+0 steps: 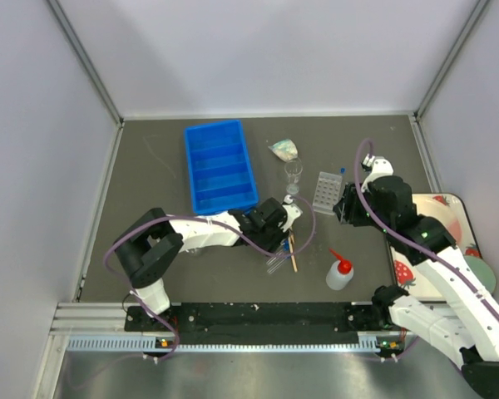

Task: Organize the chemistry lab equipment

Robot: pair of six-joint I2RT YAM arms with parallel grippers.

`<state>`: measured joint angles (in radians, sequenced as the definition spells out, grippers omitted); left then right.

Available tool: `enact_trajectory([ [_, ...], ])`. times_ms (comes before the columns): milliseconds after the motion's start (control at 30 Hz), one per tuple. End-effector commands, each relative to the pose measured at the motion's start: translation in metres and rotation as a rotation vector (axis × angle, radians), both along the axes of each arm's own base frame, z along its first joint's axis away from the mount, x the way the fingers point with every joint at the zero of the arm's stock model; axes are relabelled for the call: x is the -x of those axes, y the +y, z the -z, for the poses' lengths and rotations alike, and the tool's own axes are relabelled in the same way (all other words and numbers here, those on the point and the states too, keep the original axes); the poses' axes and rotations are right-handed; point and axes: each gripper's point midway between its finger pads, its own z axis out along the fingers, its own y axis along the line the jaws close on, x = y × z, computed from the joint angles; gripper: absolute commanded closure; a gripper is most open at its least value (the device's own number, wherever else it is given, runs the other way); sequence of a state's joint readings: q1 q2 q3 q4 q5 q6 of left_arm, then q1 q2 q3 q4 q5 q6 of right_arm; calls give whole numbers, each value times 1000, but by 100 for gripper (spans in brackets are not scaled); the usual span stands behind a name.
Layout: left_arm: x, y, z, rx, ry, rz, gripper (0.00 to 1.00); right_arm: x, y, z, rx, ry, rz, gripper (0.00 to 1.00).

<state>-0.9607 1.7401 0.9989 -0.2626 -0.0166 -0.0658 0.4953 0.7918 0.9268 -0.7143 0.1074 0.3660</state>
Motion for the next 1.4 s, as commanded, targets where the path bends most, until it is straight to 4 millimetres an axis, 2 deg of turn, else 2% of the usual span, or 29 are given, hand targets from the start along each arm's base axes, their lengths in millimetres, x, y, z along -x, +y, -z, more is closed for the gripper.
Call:
enact_trajectory([
  [0, 18, 1, 22, -30, 77, 46, 50, 1, 0, 0, 7, -16, -9, 50],
  [233, 29, 8, 29, -37, 98, 39, 74, 3, 0, 7, 8, -1, -7, 50],
  [433, 32, 15, 28, -34, 96, 18, 87, 5, 1, 9, 0, 7, -10, 50],
  [500, 32, 14, 23, -25, 89, 16, 92, 5, 2, 9, -4, 9, -11, 50],
  [600, 32, 13, 8, -2, 70, 5, 93, 4, 3, 10, -5, 13, -18, 50],
  [733, 32, 9, -29, 46, 42, -7, 94, 3, 7, -2, -19, -10, -34, 51],
  [833, 37, 9, -65, 115, 26, -9, 95, 3, 12, -13, -32, -26, -68, 50],
  [867, 42, 9, -82, 159, 21, 2, 96, 3, 15, -16, -31, -29, -89, 51],
  [933, 48, 9, -101, 215, 23, 9, 100, 5, 27, -26, -63, -31, -155, 51],
  [967, 53, 8, -120, 272, 12, 29, 100, 6, 33, -27, -69, -27, -188, 51],
  [1033, 66, 5, -137, 341, 39, 70, 100, 12, 49, -40, -121, -39, -276, 51],
  [1067, 71, 6, -153, 387, 26, 89, 100, 13, 54, -45, -142, -48, -306, 51],
  [1200, 93, 6, -188, 511, 51, 151, 100, 35, 85, -74, -271, -62, -501, 51],
  [1367, 110, 10, -229, 655, 22, 218, 100, 55, 108, -105, -399, -81, -644, 52],
])
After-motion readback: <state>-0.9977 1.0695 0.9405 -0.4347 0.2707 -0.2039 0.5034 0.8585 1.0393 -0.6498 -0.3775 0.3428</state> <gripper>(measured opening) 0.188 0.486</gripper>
